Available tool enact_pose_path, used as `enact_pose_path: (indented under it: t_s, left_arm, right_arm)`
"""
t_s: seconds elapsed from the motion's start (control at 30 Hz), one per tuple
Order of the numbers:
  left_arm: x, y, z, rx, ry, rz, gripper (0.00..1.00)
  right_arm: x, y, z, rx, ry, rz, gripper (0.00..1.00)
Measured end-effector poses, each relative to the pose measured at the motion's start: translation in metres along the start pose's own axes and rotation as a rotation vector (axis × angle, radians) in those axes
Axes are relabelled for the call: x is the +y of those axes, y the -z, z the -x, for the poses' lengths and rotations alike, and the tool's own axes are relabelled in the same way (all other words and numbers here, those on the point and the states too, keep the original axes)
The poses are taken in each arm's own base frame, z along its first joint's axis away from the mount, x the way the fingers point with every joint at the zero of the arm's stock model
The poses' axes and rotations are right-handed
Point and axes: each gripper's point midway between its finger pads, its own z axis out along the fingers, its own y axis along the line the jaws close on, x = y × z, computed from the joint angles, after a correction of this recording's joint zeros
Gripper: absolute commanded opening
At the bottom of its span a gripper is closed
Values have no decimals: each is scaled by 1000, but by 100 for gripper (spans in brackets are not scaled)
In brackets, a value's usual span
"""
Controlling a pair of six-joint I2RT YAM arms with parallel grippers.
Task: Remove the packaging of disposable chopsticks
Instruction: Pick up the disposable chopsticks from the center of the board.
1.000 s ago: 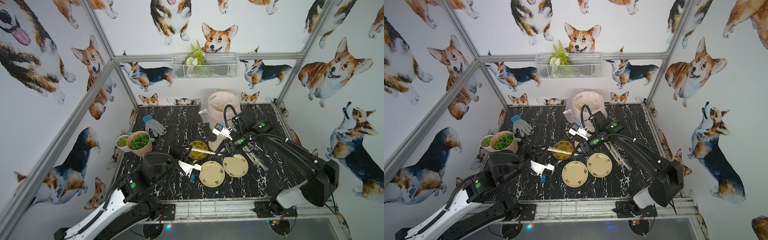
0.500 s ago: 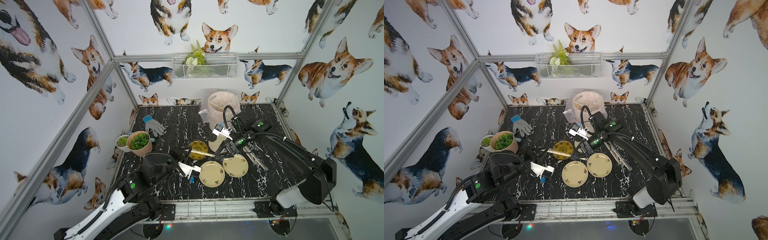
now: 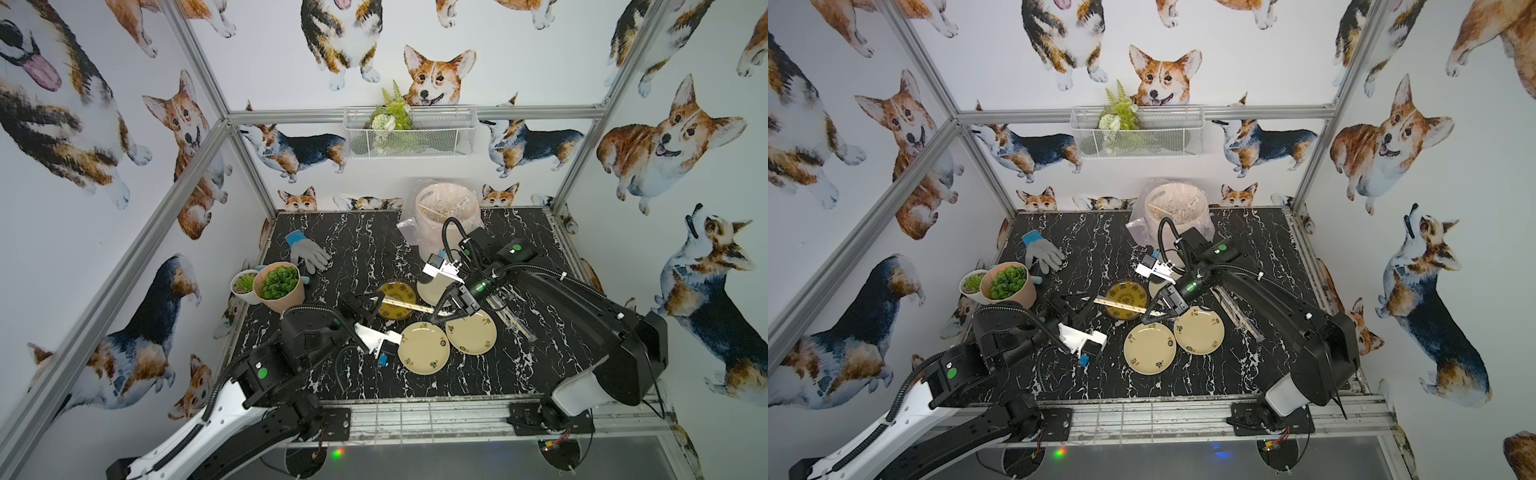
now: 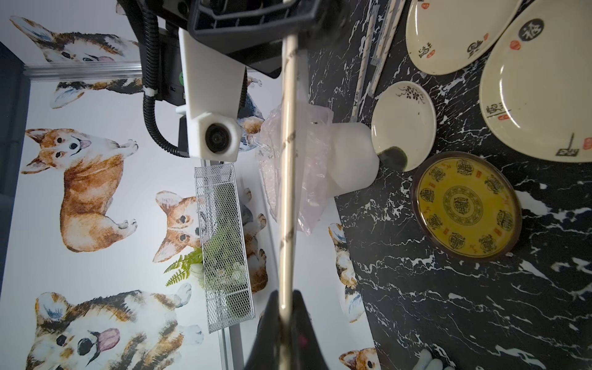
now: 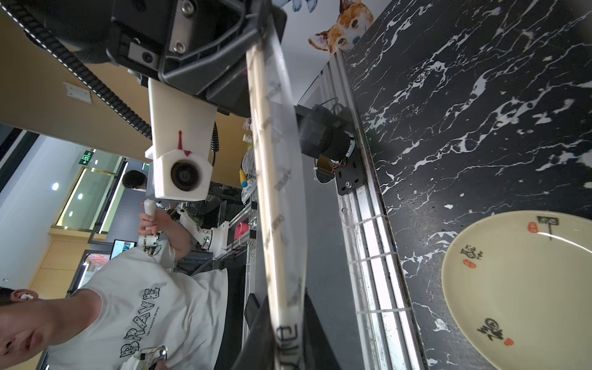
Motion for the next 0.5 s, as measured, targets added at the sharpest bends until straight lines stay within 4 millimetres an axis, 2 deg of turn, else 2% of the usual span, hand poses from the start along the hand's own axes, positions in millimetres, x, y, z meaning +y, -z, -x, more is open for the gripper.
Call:
enact_pose_path:
  t_s: [0.17, 0.4, 0.43, 0.5]
  left_arm:
    - [3, -2, -1, 10, 3, 19, 0]
    - [6, -9, -2, 19, 4, 26, 0]
    - [7, -10, -2, 20, 4, 26, 5]
    - [6, -11, -3, 22, 4, 25, 39]
  right_arm:
    - [13, -1, 0, 9, 7, 38, 0]
    - [21, -3, -4, 15, -22, 30, 0]
    - [20, -2, -4, 12, -20, 22, 0]
    - [19, -2, -4, 4, -20, 0, 0]
